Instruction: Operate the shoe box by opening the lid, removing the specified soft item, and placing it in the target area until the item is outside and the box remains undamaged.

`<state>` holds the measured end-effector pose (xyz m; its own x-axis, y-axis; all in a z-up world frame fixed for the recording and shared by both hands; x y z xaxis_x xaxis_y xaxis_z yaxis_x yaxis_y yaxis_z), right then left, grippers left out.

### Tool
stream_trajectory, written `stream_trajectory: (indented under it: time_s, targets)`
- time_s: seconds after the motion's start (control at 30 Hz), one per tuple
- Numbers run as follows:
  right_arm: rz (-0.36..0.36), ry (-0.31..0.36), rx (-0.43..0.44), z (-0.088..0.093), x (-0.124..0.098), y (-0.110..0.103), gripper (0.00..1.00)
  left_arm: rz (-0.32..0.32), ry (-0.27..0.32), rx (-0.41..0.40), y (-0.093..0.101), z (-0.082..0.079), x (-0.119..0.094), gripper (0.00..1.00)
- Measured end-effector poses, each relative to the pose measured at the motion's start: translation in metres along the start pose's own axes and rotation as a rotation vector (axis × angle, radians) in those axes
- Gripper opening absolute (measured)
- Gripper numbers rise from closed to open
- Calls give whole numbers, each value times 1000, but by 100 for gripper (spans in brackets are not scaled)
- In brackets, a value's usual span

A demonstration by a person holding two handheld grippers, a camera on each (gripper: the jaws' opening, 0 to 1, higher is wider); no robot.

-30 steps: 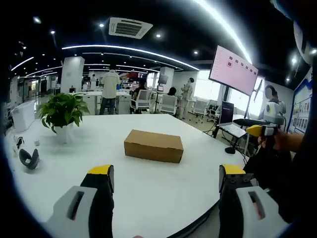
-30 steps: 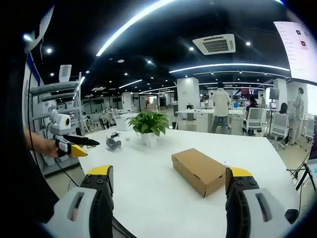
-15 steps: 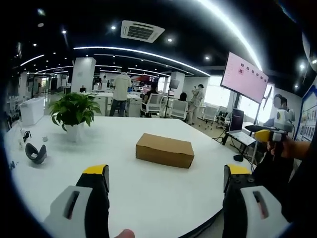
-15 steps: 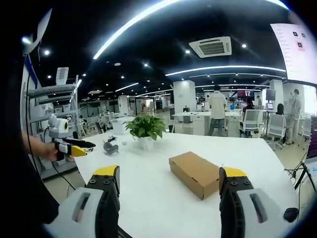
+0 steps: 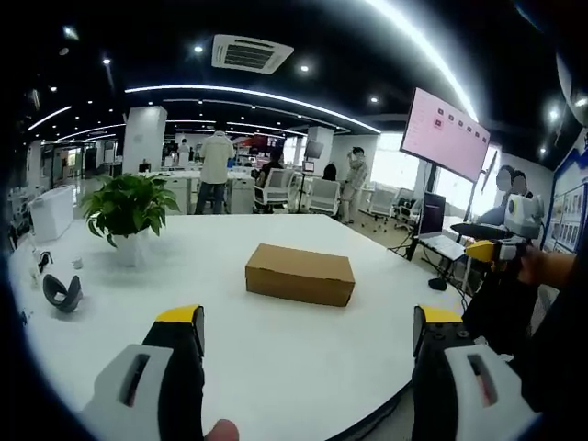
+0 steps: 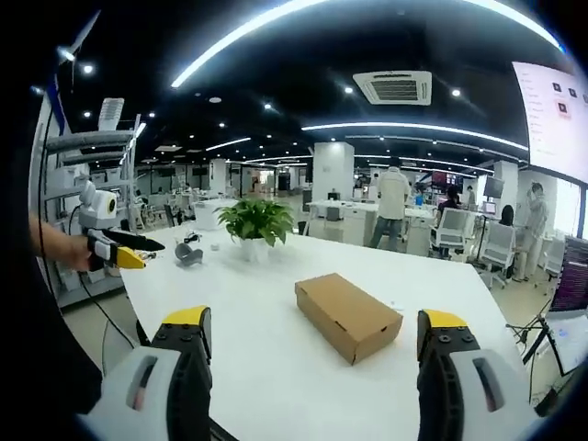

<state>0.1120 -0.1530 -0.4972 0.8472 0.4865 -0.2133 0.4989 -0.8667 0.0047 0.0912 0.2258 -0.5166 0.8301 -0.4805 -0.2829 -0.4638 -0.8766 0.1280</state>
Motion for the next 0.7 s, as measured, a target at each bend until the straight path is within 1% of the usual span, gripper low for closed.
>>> stream_trajectory:
  time_s: [0.03,0.1,0.17,0.3,0.37,0.4,0.43,0.47,0.5,0.53,0.57,0.6,0.63,0.67,0.7]
  targets:
    - [2,-4,-2,0,0,0,93,0,2,-17,-1,0,2,99]
    - [-1,0,2,0,1,0,93,5,10,-33,-1,-1,3,99]
    - [2,3,15,-1,3,0,93,1,4,-24,-2,-2,6,99]
    - [28,0,36,0,8,2,93,10,19,-27,-5,-5,11,99]
    - [55,-19,34,1,11,4,91,21,21,-25,-5,-7,13,99]
    - [82,-49,22,2,12,7,90,23,24,-20,-5,-8,14,99]
    - [83,-52,15,2,15,8,91,32,37,-1,-6,-10,15,99]
    - [74,-33,10,2,18,9,91,34,41,16,-7,-11,16,99]
    - [72,-23,7,1,21,10,91,23,34,26,-9,-11,19,99]
    - [66,-35,8,-1,24,12,91,20,29,26,-10,-12,20,99]
    - [54,-42,6,-3,25,12,91,20,19,18,-12,-16,24,99]
    - [45,-36,-5,-5,25,12,91,9,34,14,-12,-18,25,98]
    - [17,-29,-19,-8,25,11,91,-31,42,0,-14,-21,27,97]
    - [-20,-24,-24,-9,26,12,91,-51,34,-28,-15,-20,28,95]
    - [-36,-20,-35,-8,26,14,92,-54,36,-36,-15,-21,30,96]
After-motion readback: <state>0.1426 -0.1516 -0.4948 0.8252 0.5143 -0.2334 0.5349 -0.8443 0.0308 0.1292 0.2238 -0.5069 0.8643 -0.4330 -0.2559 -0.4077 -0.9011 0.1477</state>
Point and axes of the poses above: the point that each gripper's makers call its tool centre point, and the gripper's own axes: x roughly forward along the fingers, y roughly to its right, z roughly out of its underside, the point moved 10 cm from there along -x, roughly backward along the fingers, and after that the axes turned 3 degrees about x, right-handed, at the moved point
